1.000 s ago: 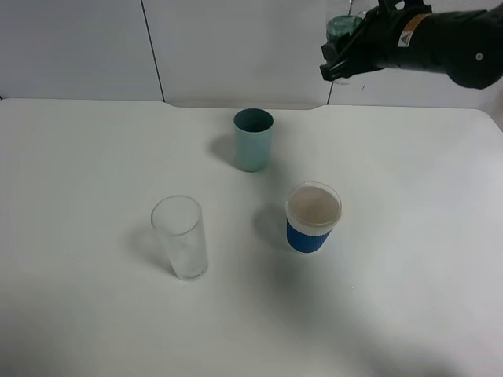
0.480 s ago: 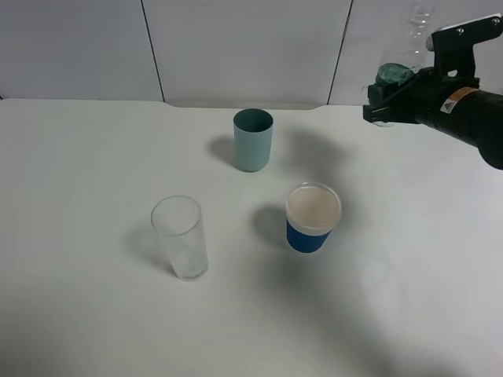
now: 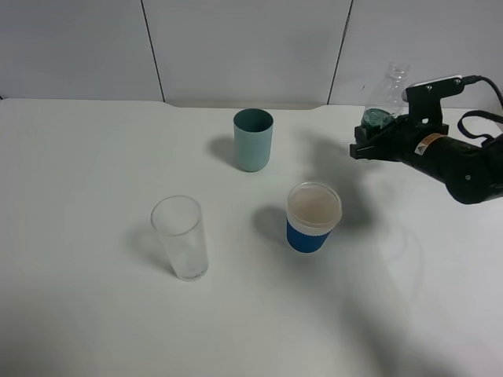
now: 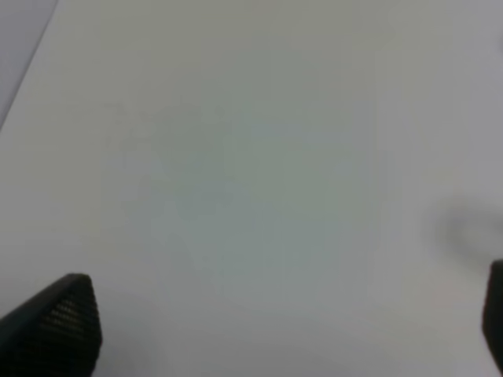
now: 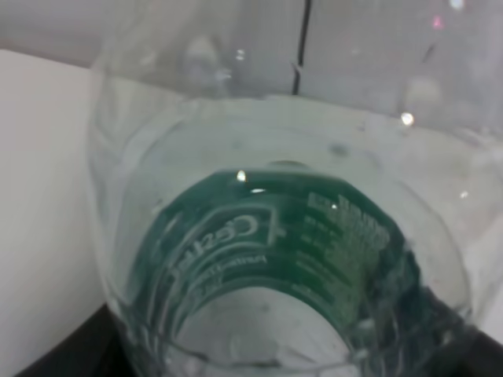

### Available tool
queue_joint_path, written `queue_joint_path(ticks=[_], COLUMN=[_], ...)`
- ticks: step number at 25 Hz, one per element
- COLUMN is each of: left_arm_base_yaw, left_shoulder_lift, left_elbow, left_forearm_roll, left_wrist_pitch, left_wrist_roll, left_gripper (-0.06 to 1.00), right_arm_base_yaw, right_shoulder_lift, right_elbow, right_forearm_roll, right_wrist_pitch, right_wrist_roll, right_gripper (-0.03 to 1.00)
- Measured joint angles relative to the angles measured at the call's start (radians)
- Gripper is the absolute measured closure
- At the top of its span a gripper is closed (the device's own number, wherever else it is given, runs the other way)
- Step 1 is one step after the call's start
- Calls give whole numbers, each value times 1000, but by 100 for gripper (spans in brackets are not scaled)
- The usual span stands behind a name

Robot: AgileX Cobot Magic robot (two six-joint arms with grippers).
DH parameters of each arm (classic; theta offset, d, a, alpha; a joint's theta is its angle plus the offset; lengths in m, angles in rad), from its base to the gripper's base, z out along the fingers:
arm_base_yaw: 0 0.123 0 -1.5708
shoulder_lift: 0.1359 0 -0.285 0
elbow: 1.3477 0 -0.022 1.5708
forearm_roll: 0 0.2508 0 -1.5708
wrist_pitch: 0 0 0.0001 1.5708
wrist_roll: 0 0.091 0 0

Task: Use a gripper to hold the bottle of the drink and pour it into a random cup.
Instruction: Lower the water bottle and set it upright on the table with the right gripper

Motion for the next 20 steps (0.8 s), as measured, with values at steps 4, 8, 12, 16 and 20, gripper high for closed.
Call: queue_joint_path(ticks=[4,8,12,16,20], left_arm_base_yaw=[0,0,0,0,0], left_shoulder_lift=[0,0,0,0,0], left_elbow=[0,0,0,0,0], left_forearm_roll=[0,0,1,2,1], left_wrist_pitch=[0,0,0,0,0], left_wrist_roll=[0,0,0,0,0], left_gripper=[-4,-4,-4,-4,-4], right_arm_base_yaw=[0,-9,-28,-29,-30], right_shoulder_lift=[66,99,124,125,125], right_elbow=[-1,-2,-2,-2,-2], right_forearm_roll=[-15,-22,-38,-42,-54], right_wrist_pitch=[-67,-112,-120,-128,-133], right_wrist_roll=[0,0,0,0,0], right_gripper=[44,44,44,44,44])
